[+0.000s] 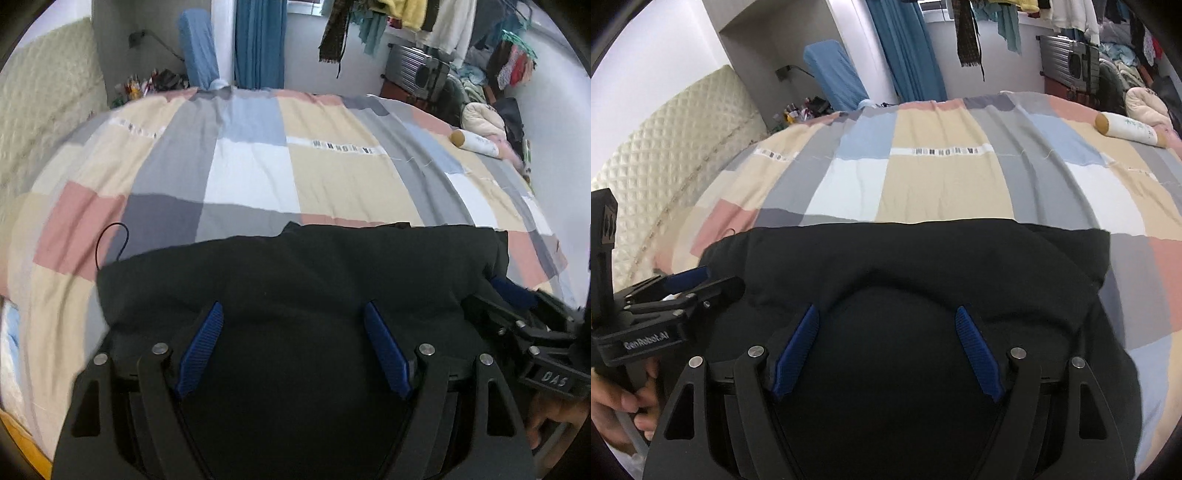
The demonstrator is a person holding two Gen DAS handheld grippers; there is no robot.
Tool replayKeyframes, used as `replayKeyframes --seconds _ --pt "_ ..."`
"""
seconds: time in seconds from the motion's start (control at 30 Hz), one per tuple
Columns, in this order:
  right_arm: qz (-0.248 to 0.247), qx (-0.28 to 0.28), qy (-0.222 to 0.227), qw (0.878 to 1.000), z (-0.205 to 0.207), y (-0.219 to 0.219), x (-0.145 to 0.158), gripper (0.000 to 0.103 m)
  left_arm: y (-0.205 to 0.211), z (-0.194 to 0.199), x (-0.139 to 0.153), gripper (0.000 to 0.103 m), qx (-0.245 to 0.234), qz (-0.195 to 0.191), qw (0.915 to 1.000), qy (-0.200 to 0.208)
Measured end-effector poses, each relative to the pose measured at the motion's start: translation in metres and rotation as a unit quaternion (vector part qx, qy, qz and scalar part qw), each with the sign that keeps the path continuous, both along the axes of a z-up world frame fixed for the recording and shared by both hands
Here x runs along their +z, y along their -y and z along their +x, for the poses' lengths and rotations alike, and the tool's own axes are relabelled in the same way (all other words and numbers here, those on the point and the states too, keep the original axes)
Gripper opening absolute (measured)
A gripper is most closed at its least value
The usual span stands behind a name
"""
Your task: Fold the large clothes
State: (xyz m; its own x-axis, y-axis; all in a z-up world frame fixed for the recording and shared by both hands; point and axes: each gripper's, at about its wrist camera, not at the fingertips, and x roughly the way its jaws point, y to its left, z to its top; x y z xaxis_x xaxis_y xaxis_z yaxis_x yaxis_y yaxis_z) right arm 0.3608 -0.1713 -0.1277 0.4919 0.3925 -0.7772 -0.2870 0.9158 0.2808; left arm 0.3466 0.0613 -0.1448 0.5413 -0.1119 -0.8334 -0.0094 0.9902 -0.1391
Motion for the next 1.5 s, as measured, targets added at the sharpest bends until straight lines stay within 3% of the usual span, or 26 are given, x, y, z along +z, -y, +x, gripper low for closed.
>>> replayKeyframes --seconds 0.47,0.77,0.9,1.0,1.2,1.4,1.5 --pt "-0.027 -0.007 0.002 1.0 0.035 -0.019 -0.042 0.085 0.008 0.027 -0.04 0.081 0.02 0.021 0.9995 -0.009" --pt "-0.019 -0.005 -0.012 1.0 0.039 -0.015 -0.042 0.084 0.003 0.034 -0.041 0.081 0.024 0.024 0.9992 -0.023" --pt "-0.004 -0.014 0.003 1.0 0.016 0.009 -0.021 0.084 -0.009 0.012 -0.025 0.081 0.033 0.031 0.9989 -0.008" --pt "-0.006 -0.019 0.029 0.999 -0.004 0.029 0.0 0.084 -0.033 -0.013 -0.009 0.082 0.049 0.015 0.9987 0.006" --pt "-0.009 -0.032 0.068 0.997 -0.041 0.073 0.03 0.084 -0.097 -0.072 0.019 0.085 0.116 -0.007 0.9928 0.028" --pt "-0.001 -0.083 0.058 0.995 -0.06 0.117 0.013 0.09 -0.145 -0.129 0.01 0.089 0.169 -0.027 0.9843 0.041" --pt "0.015 -0.111 0.05 0.992 -0.07 0.139 0.0 0.093 -0.158 -0.149 -0.012 0.09 0.188 -0.068 0.9786 0.05"
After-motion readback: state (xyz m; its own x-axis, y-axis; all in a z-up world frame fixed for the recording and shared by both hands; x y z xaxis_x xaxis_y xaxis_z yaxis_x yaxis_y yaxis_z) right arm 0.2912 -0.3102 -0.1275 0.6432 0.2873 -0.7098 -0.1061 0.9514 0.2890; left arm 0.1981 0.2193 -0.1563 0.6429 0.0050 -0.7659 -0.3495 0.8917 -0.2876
